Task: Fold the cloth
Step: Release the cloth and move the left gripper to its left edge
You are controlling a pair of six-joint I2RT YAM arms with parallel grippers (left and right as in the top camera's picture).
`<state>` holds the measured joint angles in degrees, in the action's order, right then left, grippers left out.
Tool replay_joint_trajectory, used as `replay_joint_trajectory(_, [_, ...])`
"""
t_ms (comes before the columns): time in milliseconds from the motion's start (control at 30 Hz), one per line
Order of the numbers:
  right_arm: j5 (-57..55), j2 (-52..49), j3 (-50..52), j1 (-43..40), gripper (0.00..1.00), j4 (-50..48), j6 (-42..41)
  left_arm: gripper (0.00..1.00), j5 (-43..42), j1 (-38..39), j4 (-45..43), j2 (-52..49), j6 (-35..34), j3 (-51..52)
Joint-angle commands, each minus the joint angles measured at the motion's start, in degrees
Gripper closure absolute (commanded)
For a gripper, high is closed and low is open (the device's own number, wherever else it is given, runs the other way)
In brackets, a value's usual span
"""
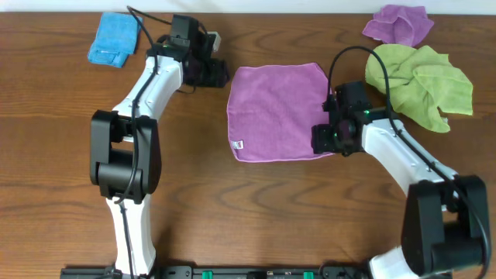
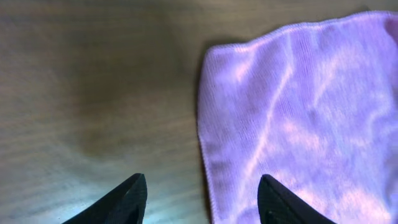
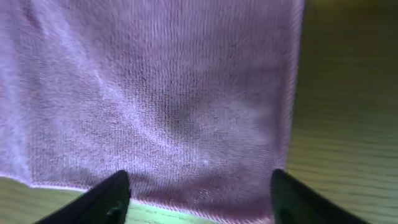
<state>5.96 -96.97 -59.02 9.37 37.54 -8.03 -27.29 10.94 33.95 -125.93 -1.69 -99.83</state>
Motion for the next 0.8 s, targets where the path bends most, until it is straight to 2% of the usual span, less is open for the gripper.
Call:
replay_joint_trajectory(0, [-0.1,3.4,-1.3,-1.5,0.22,0.0,0.0,0.40,-3.2,0.2,1.8,-0.1,0.0,0.3])
replay_joint_trajectory(267, [0.1,6.0,-1.3,-4.8,0.21,3.0,0.0,0.29,-3.5,-0.1,6.3,-0.3,-1.5,0.4])
replay_joint_trajectory(600, [0.1,6.1,-1.3,-4.8,0.21,4.3,0.0,0.28,-7.5,-0.2,4.8,-0.4,-6.1,4.4])
replay_joint_trajectory(767, [0.1,6.1,-1.3,-4.8,0.21,4.3,0.0,0.29,-14.7,-1.0,-1.0,-0.4,-8.2,8.7])
